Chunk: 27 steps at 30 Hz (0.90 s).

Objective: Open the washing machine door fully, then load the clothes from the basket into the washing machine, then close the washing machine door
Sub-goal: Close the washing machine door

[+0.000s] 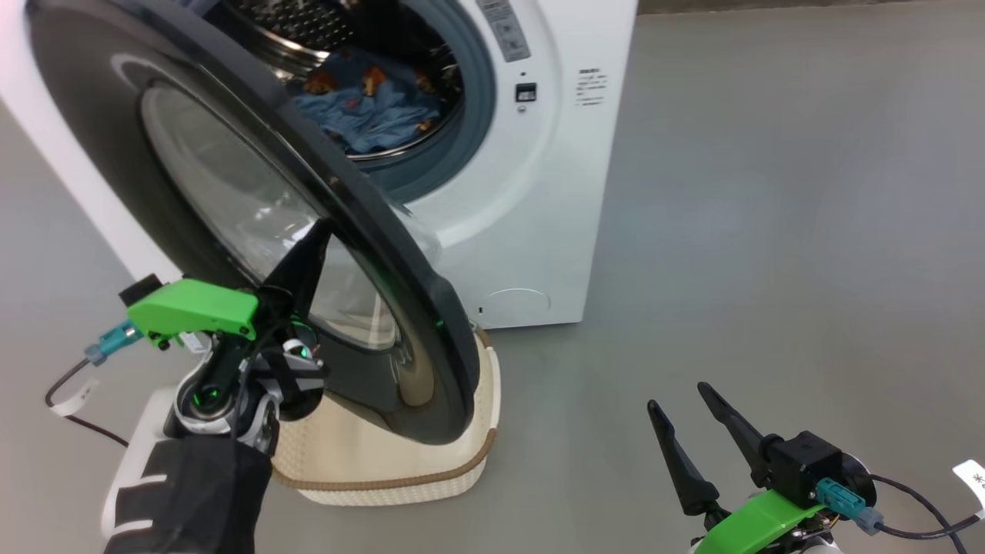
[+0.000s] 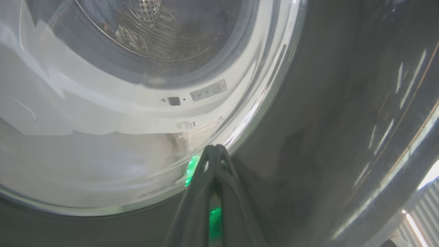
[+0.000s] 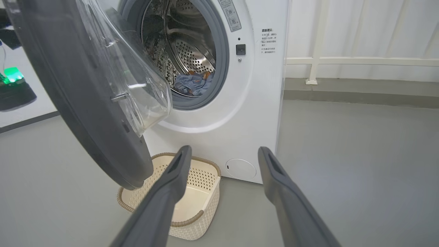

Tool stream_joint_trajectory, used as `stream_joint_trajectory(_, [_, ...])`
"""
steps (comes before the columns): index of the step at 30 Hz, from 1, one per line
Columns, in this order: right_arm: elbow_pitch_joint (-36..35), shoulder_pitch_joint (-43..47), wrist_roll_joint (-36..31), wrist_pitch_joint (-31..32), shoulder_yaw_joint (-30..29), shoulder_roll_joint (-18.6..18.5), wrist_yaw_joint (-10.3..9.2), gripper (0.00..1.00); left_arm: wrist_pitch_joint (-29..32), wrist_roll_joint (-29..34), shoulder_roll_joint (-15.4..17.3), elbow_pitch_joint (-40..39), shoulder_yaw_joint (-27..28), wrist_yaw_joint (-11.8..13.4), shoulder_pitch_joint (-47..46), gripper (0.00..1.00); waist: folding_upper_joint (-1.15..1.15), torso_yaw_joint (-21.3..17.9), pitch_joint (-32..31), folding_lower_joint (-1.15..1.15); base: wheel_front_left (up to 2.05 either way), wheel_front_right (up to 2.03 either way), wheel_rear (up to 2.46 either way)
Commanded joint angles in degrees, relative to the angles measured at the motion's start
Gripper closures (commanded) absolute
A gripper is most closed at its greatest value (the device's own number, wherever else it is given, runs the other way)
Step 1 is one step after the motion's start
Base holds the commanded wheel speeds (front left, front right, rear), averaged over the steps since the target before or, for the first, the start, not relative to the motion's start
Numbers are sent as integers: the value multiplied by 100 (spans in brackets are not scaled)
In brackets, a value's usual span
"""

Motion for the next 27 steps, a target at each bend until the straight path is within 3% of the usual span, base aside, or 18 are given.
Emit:
stream_joint_trajectory(1, [-123, -114, 25, -28, 163, -31, 9, 0, -50, -35, 73, -108, 80, -55, -356, 100, 0, -152, -24, 0, 0, 0, 0])
stream_joint_trajectory(18, [-99, -112, 34, -28, 195, -65, 9, 0, -1057, 21, 73, 844, -512, -58, -1111, 100, 0, -456, -49, 0, 0, 0, 0])
stream_joint_trajectory(27, [-112, -120, 40, -28, 175, -45, 9, 0, -1307, -50, 73, 895, -732, -58, -1086, 100, 0, -498, -74, 0, 0, 0, 0])
